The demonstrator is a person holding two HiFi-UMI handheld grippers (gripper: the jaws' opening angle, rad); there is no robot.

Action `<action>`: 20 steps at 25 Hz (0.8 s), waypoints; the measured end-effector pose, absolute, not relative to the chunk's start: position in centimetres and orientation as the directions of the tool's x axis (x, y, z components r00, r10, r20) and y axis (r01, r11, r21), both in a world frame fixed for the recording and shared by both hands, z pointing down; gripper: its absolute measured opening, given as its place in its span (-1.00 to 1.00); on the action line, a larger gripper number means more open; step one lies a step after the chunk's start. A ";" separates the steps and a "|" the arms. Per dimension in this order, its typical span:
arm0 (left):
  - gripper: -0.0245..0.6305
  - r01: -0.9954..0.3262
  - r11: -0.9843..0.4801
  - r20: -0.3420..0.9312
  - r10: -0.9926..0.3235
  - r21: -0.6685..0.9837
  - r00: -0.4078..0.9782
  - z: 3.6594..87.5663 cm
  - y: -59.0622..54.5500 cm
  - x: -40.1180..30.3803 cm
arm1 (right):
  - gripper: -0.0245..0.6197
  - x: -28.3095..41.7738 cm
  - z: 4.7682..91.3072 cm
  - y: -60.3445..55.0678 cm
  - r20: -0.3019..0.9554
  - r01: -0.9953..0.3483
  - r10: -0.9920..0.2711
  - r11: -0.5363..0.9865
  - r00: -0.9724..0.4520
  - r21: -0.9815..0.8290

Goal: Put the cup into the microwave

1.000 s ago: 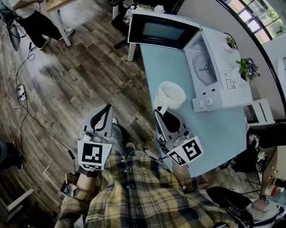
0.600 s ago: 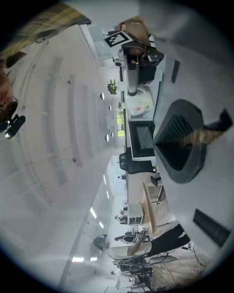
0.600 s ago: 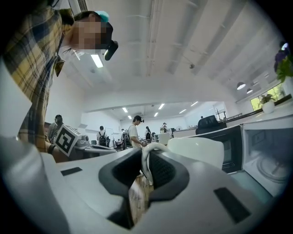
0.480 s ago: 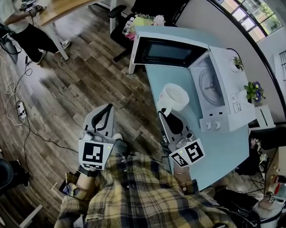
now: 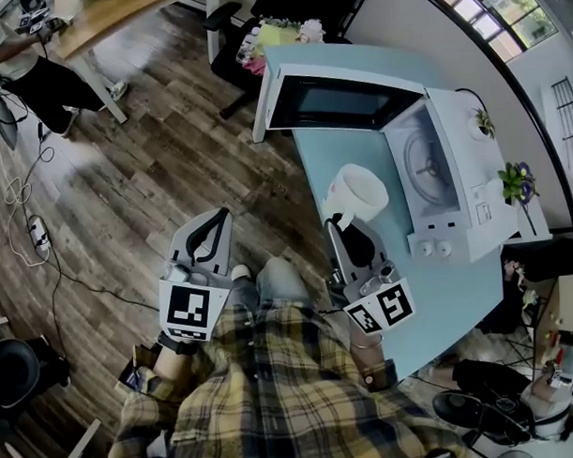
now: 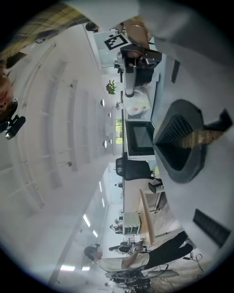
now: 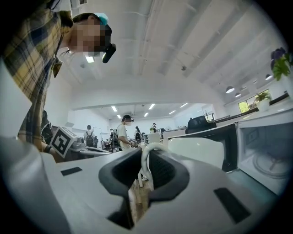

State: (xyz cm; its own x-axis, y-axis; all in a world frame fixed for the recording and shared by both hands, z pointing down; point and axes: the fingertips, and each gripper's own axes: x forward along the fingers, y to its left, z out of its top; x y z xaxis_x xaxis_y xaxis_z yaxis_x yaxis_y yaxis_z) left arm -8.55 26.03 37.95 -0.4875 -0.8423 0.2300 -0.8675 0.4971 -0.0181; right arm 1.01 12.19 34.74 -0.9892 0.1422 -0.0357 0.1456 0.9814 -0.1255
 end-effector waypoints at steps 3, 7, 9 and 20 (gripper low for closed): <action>-0.95 -0.880 0.476 0.244 -0.853 -0.003 -0.462 38.6 25.6 -8.6 | -0.75 1.1 35.1 11.8 -0.024 0.117 0.114 0.985 -0.993 -0.131; -0.95 -0.898 0.441 0.257 -0.868 0.006 -0.425 39.3 23.8 -8.9 | -0.75 1.0 36.0 10.4 -0.010 0.080 0.080 0.986 -0.997 -0.143; -0.95 -0.908 0.419 0.256 -0.878 -0.001 -0.405 39.4 22.4 -9.4 | -0.75 0.8 36.3 9.3 -0.012 0.060 0.059 0.987 -0.998 -0.148; -0.95 -0.976 0.219 0.247 -0.945 0.000 -0.213 38.8 10.9 -13.9 | -0.75 -1.8 36.3 0.9 -0.014 -0.124 -0.128 0.978 -0.992 -0.165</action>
